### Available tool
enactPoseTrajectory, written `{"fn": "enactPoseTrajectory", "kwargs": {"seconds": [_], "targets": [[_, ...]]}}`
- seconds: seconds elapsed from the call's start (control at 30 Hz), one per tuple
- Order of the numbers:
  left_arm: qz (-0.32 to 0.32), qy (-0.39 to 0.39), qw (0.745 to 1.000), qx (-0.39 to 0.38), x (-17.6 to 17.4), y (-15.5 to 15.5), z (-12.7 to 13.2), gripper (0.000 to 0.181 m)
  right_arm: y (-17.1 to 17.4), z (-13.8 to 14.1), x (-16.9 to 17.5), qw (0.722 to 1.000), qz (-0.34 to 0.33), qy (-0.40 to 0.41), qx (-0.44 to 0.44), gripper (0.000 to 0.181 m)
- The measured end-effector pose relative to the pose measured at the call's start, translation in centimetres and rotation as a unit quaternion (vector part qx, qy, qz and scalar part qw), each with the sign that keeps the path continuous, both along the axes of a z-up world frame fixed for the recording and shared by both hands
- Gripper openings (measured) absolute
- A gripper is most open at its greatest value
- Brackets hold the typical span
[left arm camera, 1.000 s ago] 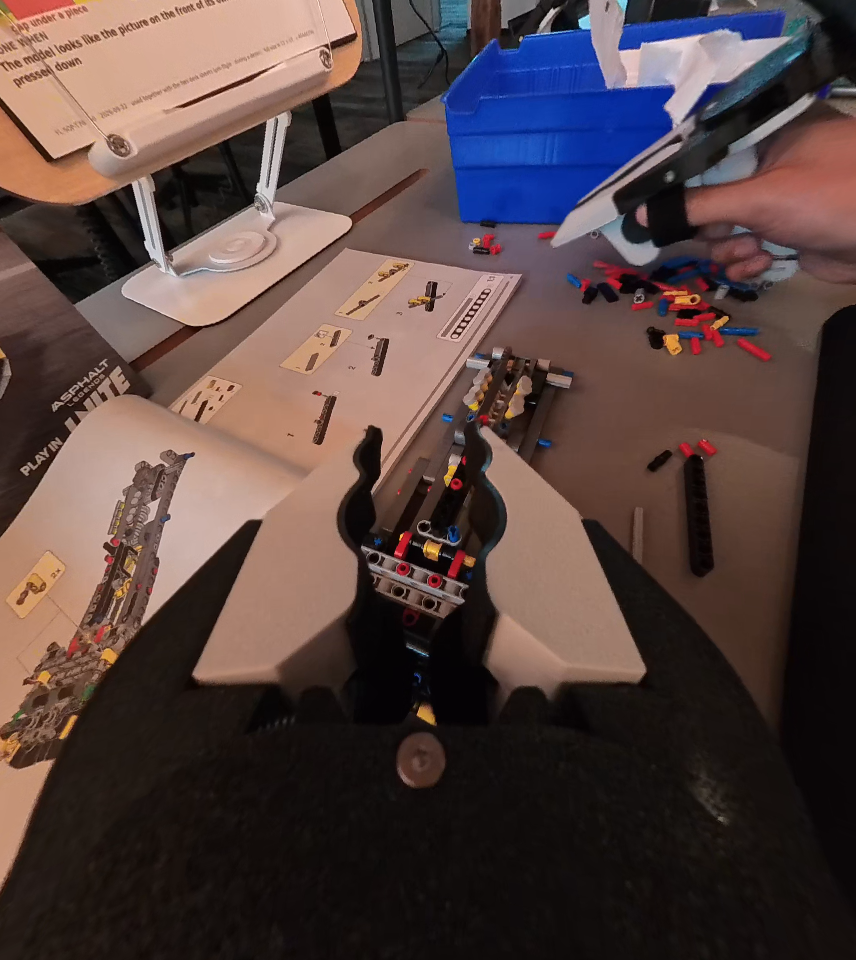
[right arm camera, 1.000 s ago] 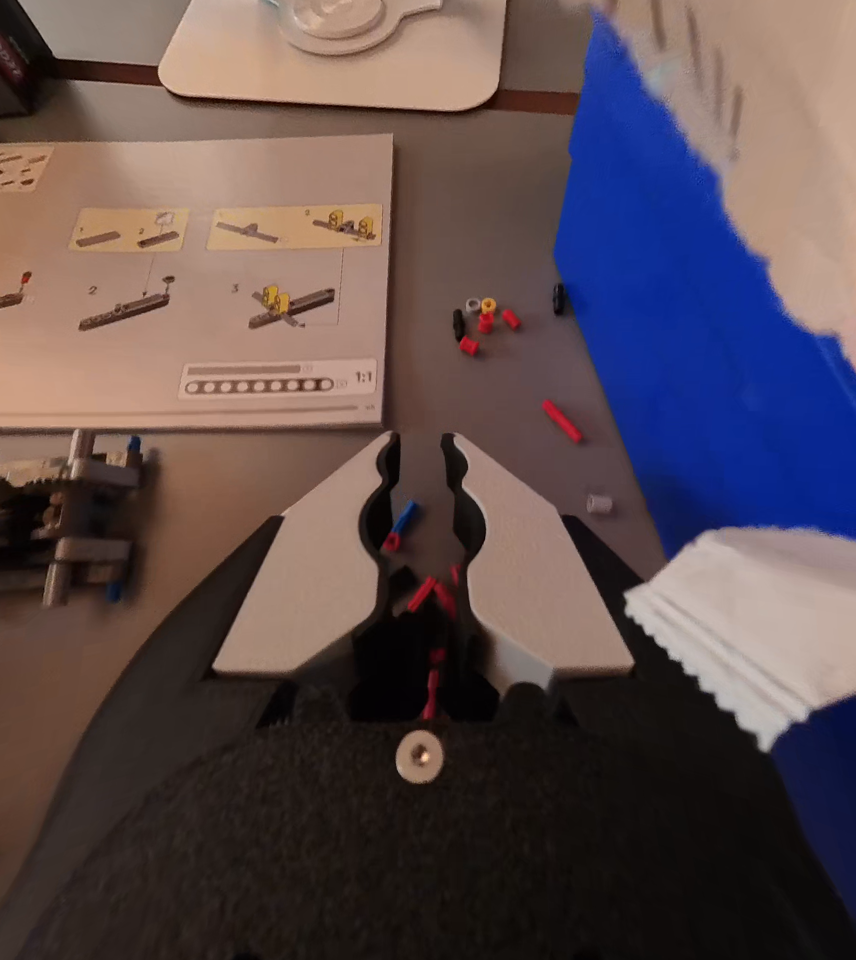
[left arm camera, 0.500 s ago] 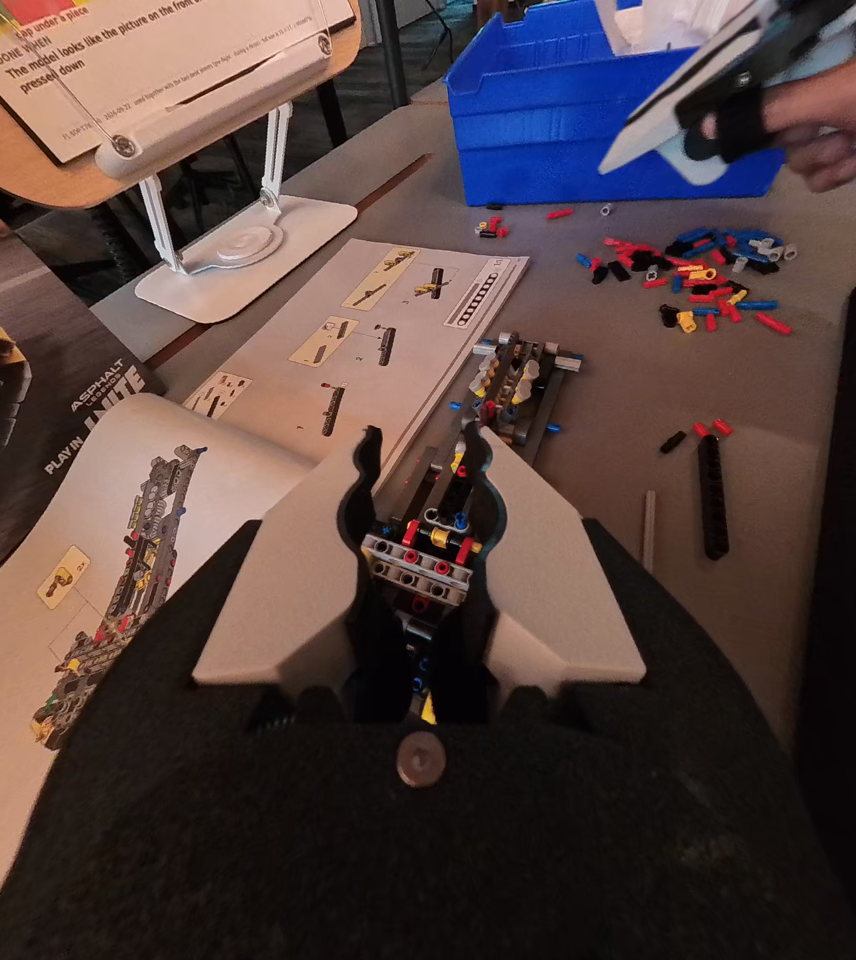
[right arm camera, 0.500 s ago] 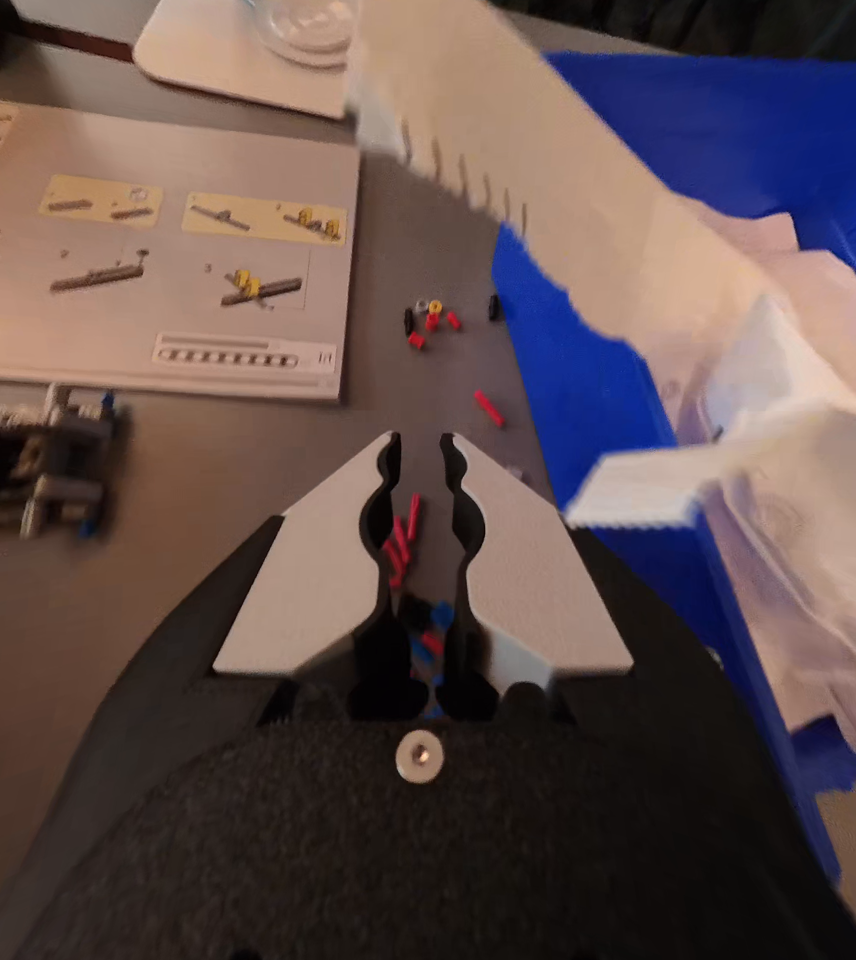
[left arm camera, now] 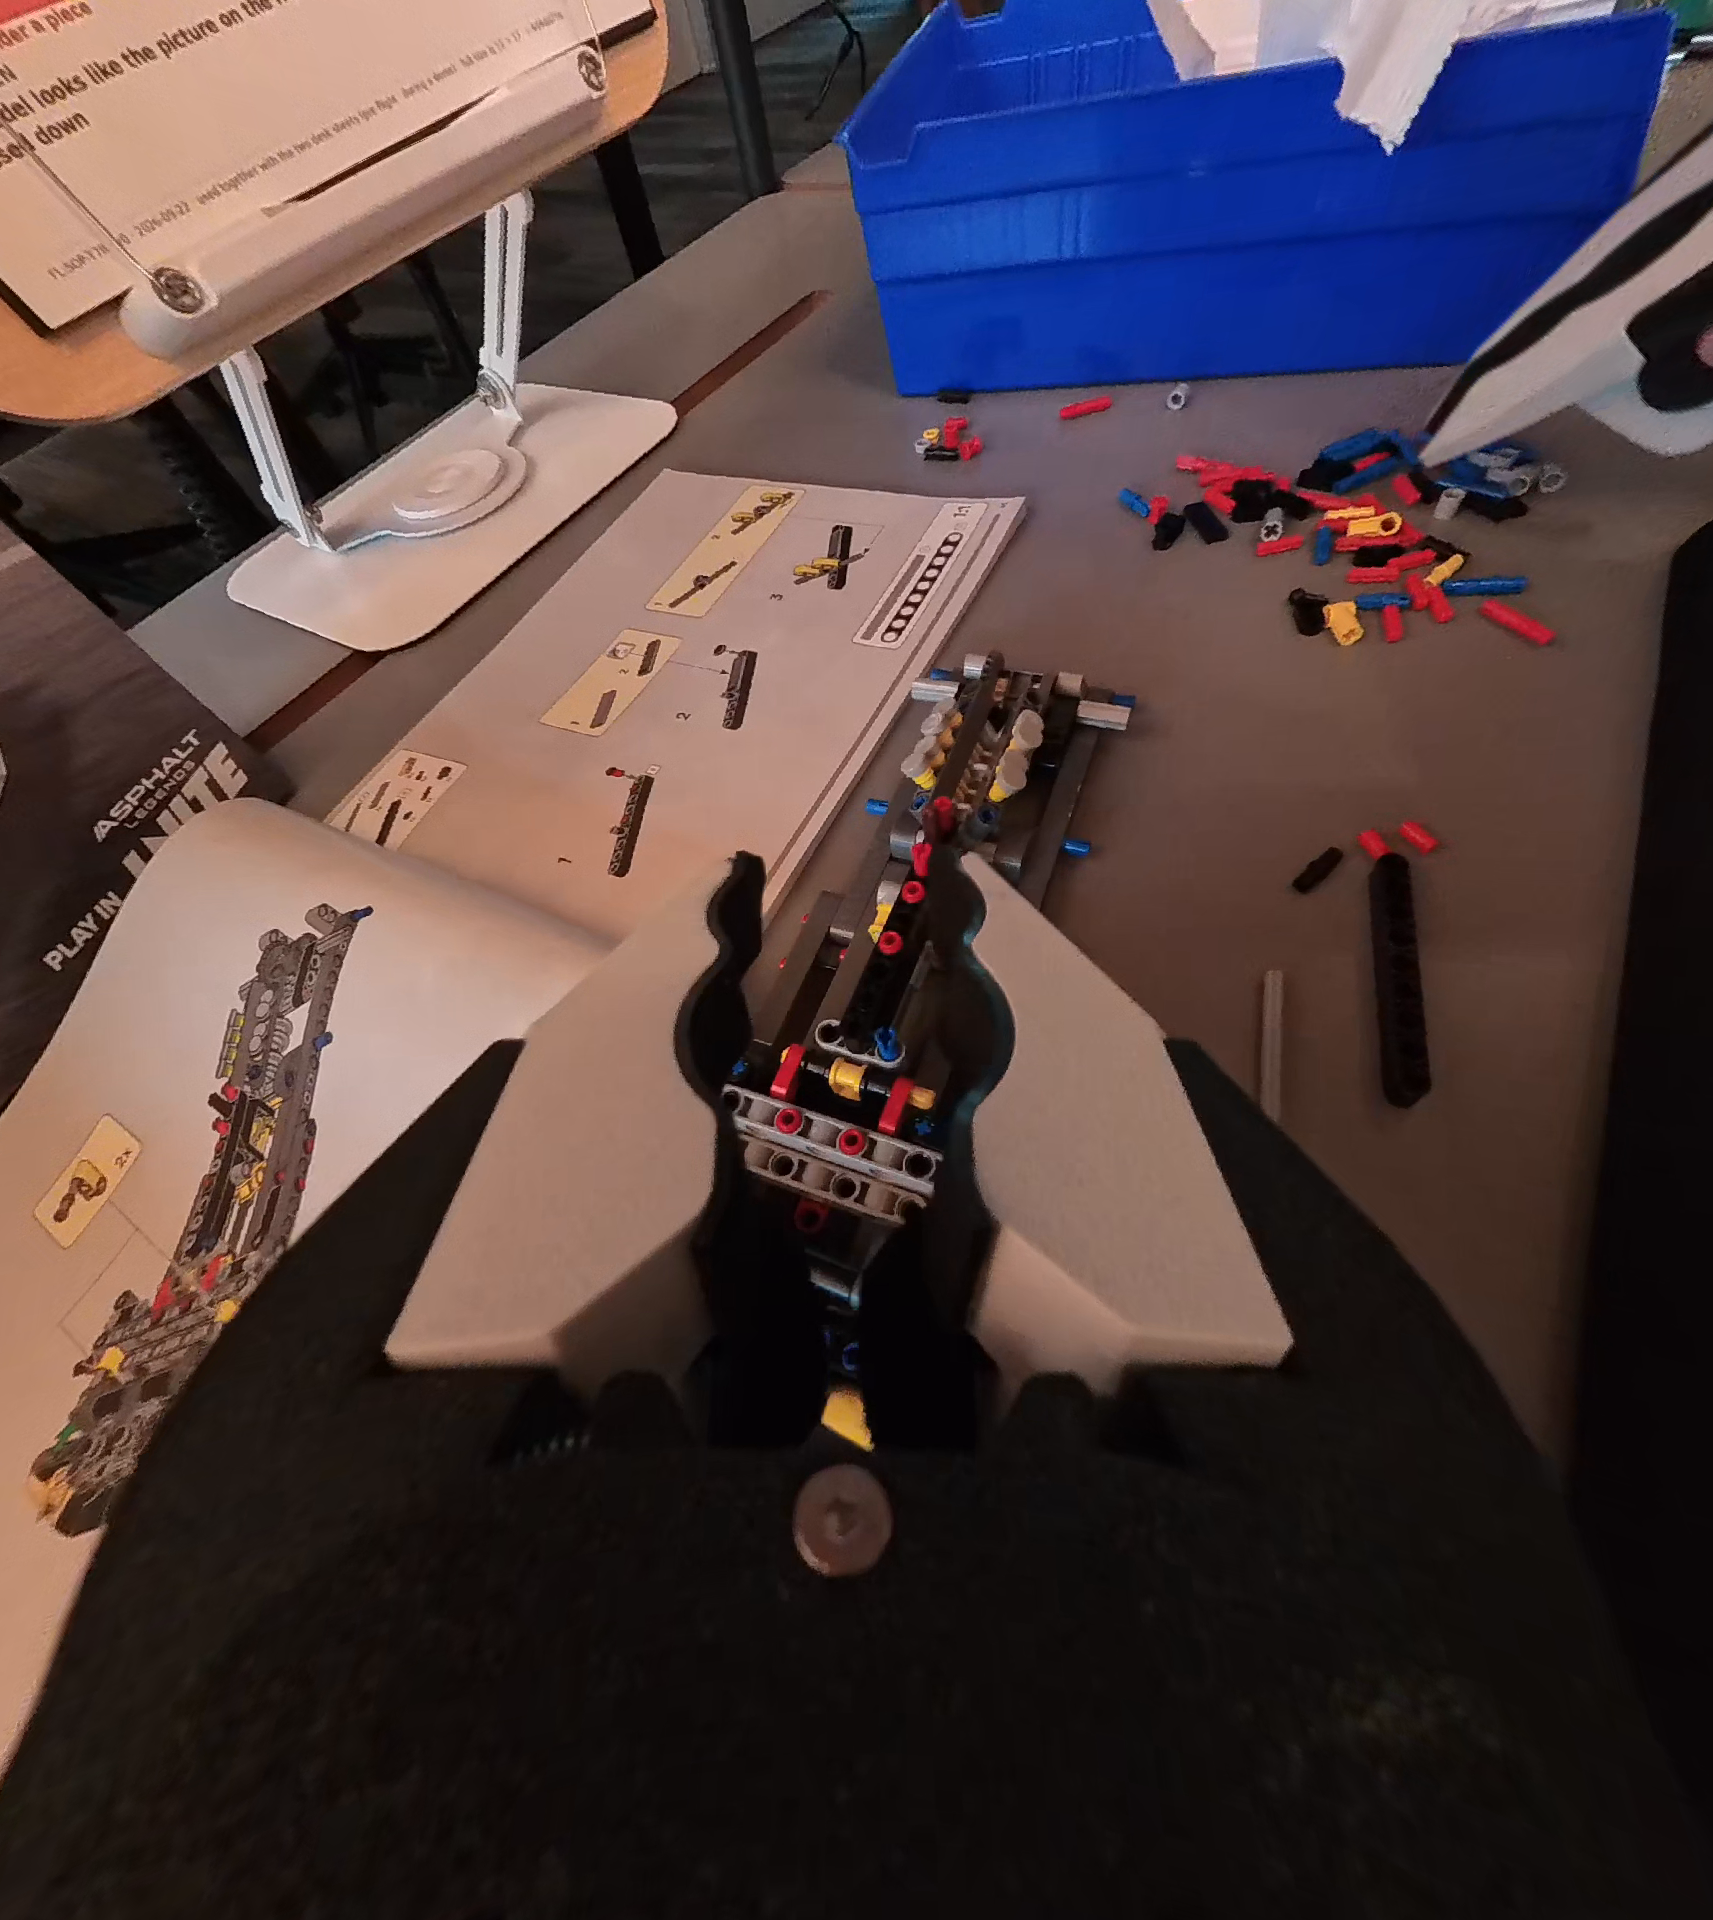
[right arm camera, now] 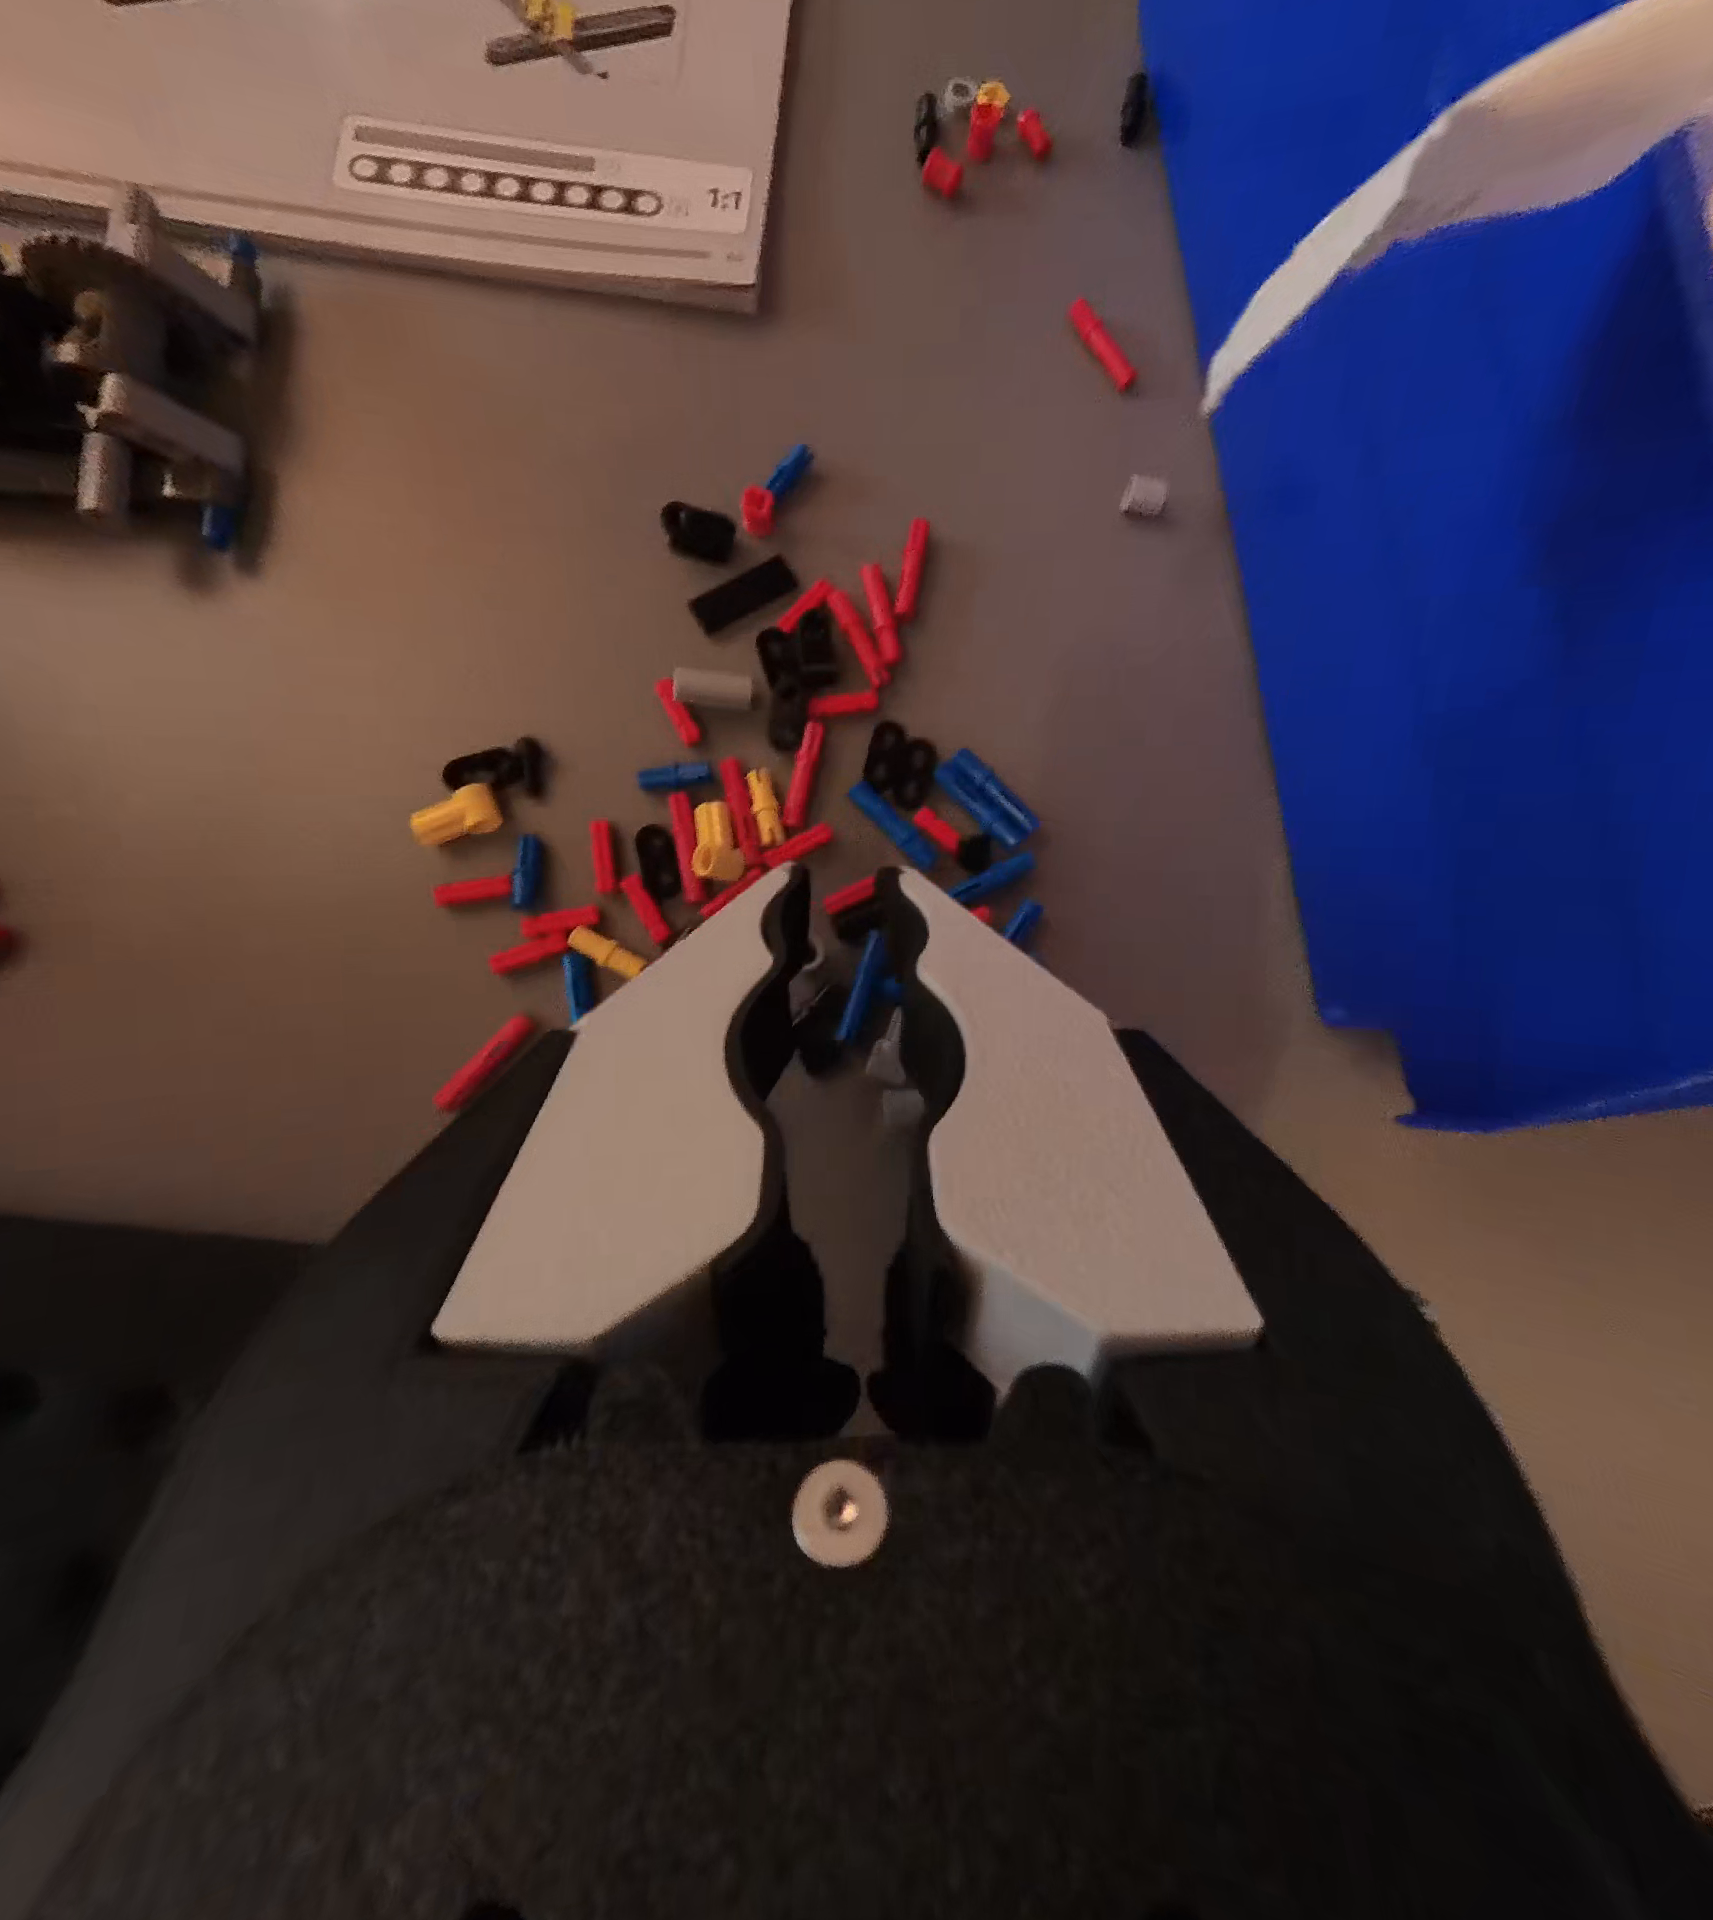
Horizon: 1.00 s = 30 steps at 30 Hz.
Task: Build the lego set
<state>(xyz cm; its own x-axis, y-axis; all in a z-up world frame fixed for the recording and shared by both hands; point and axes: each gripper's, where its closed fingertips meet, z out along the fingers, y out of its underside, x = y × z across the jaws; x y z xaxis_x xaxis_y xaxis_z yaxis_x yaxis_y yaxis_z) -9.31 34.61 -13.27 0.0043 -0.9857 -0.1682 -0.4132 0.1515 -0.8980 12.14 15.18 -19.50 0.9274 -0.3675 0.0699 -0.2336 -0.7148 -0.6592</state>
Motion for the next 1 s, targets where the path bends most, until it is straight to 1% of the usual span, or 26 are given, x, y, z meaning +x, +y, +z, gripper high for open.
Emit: {"fn": "enactPoseTrajectory", "kwargs": {"seconds": [0.27, 0.6, 0.73, 1.0], "targets": [[-0.006, 0.0, 1.0, 0.004, 0.1, -0.5, 0.1, 0.03, -0.7, -0.6, -1.6, 1.0, 0.008, 0.014, 0.004, 0.011], [-0.008, -0.006, 1.0, -0.002, 0.1, -0.6, 0.4, 0.03, -3.9, -0.1, -0.8, 1.0, -0.019, 0.016, 0.004, 0.01], [-0.01, -0.008, 1.0, -0.008, 0.2, -0.7, 0.5, 0.03, -4.3, 0.2, -0.9, 1.0, -0.018, 0.005, 0.004, 0.01], [-0.013, -0.004, 1.0, -0.009, 0.4, -0.9, 0.2, 0.031, -4.0, -0.1, -1.7, 1.0, -0.006, 0.005, 0.003, 0.01]]}}
